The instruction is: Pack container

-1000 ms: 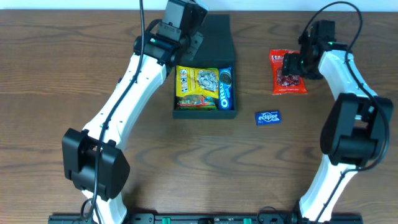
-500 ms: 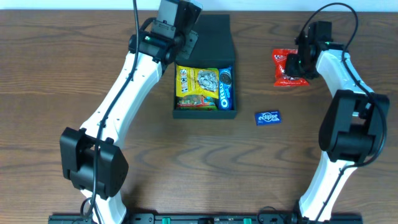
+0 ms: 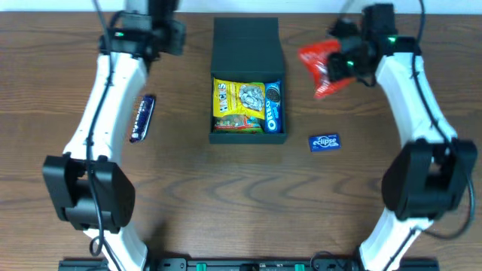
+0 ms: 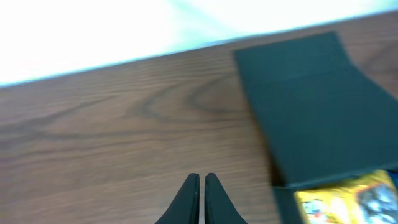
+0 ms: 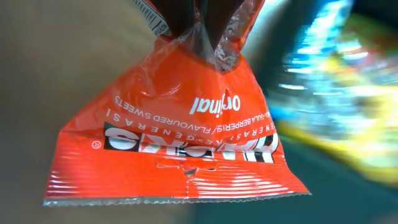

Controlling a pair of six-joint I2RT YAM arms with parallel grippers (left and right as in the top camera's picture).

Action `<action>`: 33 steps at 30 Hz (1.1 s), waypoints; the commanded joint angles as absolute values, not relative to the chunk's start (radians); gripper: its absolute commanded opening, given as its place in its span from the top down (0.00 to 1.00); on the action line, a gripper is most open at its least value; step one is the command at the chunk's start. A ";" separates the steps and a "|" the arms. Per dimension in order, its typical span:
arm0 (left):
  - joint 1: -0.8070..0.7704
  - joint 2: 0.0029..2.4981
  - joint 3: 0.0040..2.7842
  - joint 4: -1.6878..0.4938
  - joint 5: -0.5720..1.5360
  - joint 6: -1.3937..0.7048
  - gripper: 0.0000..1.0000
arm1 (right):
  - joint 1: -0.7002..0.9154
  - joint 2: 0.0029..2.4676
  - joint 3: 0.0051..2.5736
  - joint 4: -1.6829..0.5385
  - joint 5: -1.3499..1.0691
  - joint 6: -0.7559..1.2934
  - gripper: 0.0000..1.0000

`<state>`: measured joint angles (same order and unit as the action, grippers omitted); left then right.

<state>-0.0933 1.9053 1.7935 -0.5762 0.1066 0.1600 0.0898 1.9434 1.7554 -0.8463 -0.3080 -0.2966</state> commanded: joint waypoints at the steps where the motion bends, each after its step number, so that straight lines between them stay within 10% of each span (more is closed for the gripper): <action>1: -0.048 1.876 1.795 -0.579 0.132 0.153 0.94 | 0.202 1.891 1.780 -0.846 -0.485 -0.593 0.99; 6: 0.007 1.876 1.795 -0.596 0.215 0.169 0.94 | 0.334 1.930 1.778 -0.839 -0.460 -0.915 0.99; 33: 0.028 1.876 1.795 -0.596 0.237 0.198 0.93 | 0.361 2.114 1.778 -0.809 -0.554 -0.943 0.96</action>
<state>0.0235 1.9018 1.7935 -0.5980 0.2302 0.1841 0.3595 2.0987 1.7767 -0.8116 -0.5236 -0.9253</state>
